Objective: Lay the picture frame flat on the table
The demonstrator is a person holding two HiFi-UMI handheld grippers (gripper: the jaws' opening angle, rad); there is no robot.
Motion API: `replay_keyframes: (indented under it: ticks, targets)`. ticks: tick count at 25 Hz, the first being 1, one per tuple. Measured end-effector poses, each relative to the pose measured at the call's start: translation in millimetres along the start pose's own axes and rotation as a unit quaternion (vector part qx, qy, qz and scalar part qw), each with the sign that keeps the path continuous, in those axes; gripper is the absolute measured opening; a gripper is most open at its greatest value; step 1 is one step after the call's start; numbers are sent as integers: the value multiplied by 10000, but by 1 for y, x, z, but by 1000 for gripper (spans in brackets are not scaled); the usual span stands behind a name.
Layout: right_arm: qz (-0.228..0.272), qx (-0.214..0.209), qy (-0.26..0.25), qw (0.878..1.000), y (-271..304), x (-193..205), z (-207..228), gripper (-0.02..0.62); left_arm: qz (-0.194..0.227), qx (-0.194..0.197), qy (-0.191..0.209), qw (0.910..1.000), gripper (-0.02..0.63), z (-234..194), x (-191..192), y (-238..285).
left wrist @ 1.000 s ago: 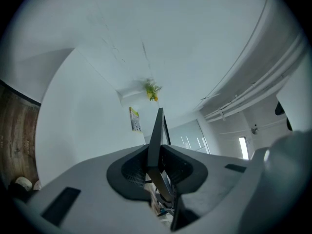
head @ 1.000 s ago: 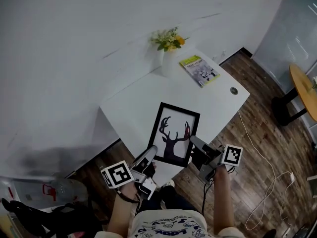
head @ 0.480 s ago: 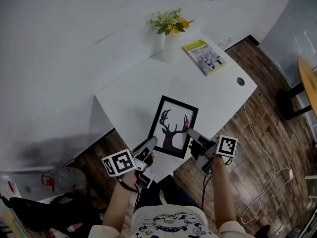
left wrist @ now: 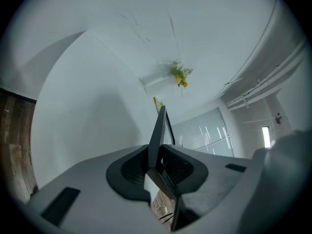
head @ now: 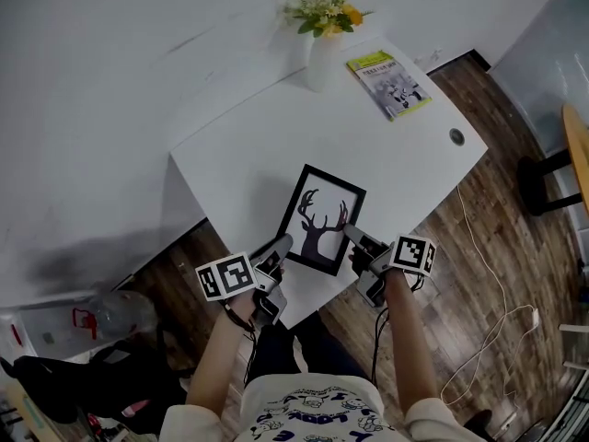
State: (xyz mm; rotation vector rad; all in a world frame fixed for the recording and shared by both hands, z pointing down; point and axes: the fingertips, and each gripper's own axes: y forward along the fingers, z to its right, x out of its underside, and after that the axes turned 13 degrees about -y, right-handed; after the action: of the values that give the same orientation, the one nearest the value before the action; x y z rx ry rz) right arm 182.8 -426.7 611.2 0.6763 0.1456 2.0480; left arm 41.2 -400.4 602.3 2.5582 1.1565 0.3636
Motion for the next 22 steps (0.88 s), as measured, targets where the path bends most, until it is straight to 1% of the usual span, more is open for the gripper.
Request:
replay_keyframes:
  ticks: [5,10,17,19,22]
  targets:
    - [-172,250,151,9994,9,10,23,83,-94,-206,-203,9995,89,-22,3,11]
    - [-293,432,284,9982,17,17,40,84,-171,-365,-239,9989,90,-37,2,19]
    - [-372,655,313,9967,23,20,52,83,-214,-540,-363,9977,92,-53,1,27]
    - [-374,693,363,9962,25,21,53,83,-227,-599,-339,9974,94,-56,0,28]
    - [-366,743,458,9955,30,21,54,84,-253,-807,-219,9962,102,-61,-3,30]
